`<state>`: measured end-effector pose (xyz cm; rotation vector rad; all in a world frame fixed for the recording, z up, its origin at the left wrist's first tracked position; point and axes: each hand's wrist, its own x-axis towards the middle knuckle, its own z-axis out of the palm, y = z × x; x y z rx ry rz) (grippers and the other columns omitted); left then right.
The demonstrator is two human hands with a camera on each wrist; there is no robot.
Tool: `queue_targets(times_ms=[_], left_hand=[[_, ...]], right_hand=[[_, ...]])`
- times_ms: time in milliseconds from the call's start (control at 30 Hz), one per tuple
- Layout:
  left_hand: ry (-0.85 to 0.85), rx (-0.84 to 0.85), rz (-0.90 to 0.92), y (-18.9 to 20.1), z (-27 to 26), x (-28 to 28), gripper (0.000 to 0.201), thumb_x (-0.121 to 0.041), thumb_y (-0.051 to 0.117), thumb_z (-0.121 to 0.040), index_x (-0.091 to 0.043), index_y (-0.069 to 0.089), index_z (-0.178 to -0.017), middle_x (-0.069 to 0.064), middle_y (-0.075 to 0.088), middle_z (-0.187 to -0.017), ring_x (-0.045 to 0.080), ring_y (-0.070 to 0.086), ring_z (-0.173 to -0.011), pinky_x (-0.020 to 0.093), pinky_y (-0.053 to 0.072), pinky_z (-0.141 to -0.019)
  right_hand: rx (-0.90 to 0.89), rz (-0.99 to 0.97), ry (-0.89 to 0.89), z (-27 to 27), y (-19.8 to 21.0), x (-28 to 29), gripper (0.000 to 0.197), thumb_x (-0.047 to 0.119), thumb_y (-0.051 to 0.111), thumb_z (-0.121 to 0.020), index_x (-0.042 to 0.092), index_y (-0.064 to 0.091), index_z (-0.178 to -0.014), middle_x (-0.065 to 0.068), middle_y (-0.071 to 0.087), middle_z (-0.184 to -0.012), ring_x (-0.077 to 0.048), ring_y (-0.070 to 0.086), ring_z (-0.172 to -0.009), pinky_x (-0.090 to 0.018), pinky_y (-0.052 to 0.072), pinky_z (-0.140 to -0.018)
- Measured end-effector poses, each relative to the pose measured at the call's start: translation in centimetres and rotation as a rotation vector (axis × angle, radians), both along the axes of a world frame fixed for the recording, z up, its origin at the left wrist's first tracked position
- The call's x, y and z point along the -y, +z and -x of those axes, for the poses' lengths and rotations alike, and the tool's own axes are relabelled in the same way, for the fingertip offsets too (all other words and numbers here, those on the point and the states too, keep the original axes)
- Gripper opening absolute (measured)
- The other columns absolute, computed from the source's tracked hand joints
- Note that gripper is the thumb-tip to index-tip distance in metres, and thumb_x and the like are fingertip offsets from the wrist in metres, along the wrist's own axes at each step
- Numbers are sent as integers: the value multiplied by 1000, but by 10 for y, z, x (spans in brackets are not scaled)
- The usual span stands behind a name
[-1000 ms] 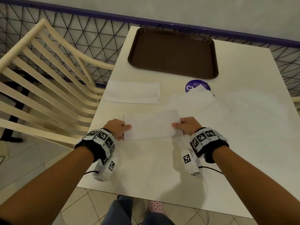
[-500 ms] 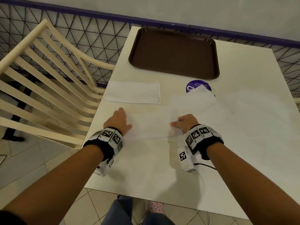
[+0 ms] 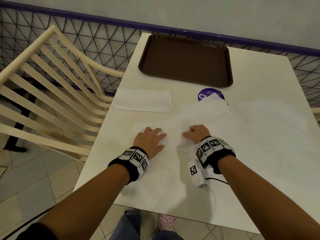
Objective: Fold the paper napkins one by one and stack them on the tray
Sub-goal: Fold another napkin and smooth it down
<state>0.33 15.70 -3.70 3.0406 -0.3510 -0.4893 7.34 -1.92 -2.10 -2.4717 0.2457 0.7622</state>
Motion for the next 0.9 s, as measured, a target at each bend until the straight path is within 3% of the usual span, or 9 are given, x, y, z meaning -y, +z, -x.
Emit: queue_targets(times_ms=[33,67,167,267,400,600,733,833,900], left_hand=[[2,-1,-5,0,0,0,52,-45,31,-98,-32,19,-146,-10,15,-153,21,23,-136,33,35,-101],[4,-4,-9,0,1,-1,52,-47,31,-97,-33,18,-146,-11,14,-154,21,22,-136,33,35,-101],[20,1,-12,-1,3,-2,53,-49,29,-97,-35,16,-146,-14,11,-154,21,20,-137,34,33,-102],[22,19,-31,-3,5,-1,54,-51,28,-96,-36,14,-146,-14,10,-154,21,20,-137,34,35,-101],[35,36,-12,-5,6,0,54,-52,29,-96,-37,16,-146,-15,12,-154,21,21,-137,34,35,-102],[46,20,-9,-6,5,0,54,-51,30,-96,-37,17,-146,-16,13,-153,21,21,-137,34,33,-103],[37,18,-13,-7,5,-1,53,-49,30,-96,-37,16,-146,-15,12,-154,21,21,-137,33,32,-104],[1,56,-66,1,8,6,53,-43,30,-98,-31,14,-147,-10,10,-155,24,18,-139,34,24,-109],[-84,113,-47,-2,15,20,50,-38,29,-100,-26,19,-147,-5,16,-154,23,23,-138,35,25,-108]], right_hand=[[34,-5,24,3,3,-1,17,24,61,-88,7,61,-92,-11,57,-94,-28,57,-95,-25,40,-74],[77,-18,22,6,5,-3,32,22,60,-89,5,56,-115,-15,58,-109,-29,54,-109,-28,41,-84],[337,11,124,29,14,-9,56,18,53,-92,9,30,-142,-15,38,-137,-28,43,-124,-31,34,-103],[481,228,528,60,13,-16,52,23,36,-99,10,21,-147,-12,19,-153,-24,22,-141,-33,19,-115],[320,304,814,92,-2,-26,51,24,18,-103,6,8,-149,-10,-2,-158,-23,-1,-147,-35,0,-119],[195,349,759,99,-13,-16,50,22,12,-103,6,0,-149,-8,-8,-158,-19,-2,-147,-33,-1,-119],[116,362,614,90,-8,4,50,20,13,-103,5,5,-149,-8,-5,-158,-18,1,-147,-32,1,-119],[100,359,614,85,-4,6,49,19,15,-103,4,10,-149,-8,1,-158,-17,5,-147,-31,3,-119],[119,363,621,83,-3,4,48,19,17,-102,3,15,-148,-10,5,-158,-18,9,-146,-32,6,-119]])
